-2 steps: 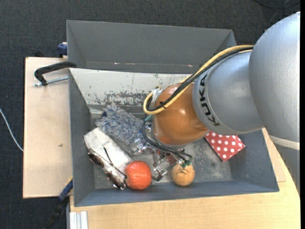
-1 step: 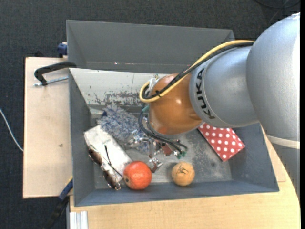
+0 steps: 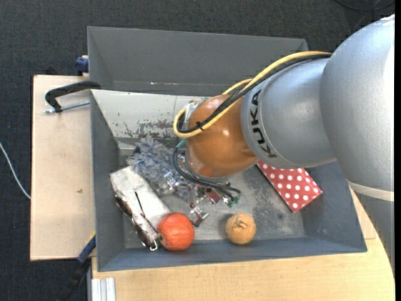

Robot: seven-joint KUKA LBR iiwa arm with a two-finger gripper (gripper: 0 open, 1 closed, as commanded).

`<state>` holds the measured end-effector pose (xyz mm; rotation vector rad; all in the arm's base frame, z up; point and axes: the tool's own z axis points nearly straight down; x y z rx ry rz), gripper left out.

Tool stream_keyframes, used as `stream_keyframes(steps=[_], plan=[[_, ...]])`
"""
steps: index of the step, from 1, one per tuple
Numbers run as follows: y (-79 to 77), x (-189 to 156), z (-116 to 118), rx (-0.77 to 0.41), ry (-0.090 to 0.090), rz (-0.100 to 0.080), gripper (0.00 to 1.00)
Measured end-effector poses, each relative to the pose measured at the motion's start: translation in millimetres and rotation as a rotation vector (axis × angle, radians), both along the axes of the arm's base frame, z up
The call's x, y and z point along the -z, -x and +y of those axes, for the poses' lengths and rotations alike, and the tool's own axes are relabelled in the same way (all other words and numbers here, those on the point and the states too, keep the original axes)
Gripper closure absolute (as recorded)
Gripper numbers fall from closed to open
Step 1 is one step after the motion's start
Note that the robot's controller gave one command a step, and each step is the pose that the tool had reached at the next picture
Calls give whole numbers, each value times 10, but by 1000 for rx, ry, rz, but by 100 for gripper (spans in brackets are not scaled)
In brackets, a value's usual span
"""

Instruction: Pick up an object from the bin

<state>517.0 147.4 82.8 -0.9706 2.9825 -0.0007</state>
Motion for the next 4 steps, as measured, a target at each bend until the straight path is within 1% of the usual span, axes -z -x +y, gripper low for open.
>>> stream_keyframes(steps=[1, 2, 3, 4], plan=[[56, -106, 376, -262, 0, -1, 0], [111, -55, 524, -187, -3, 1, 0], [115, 48, 798, -596, 10, -12, 100], [115, 48, 797, -596, 10, -12, 100]])
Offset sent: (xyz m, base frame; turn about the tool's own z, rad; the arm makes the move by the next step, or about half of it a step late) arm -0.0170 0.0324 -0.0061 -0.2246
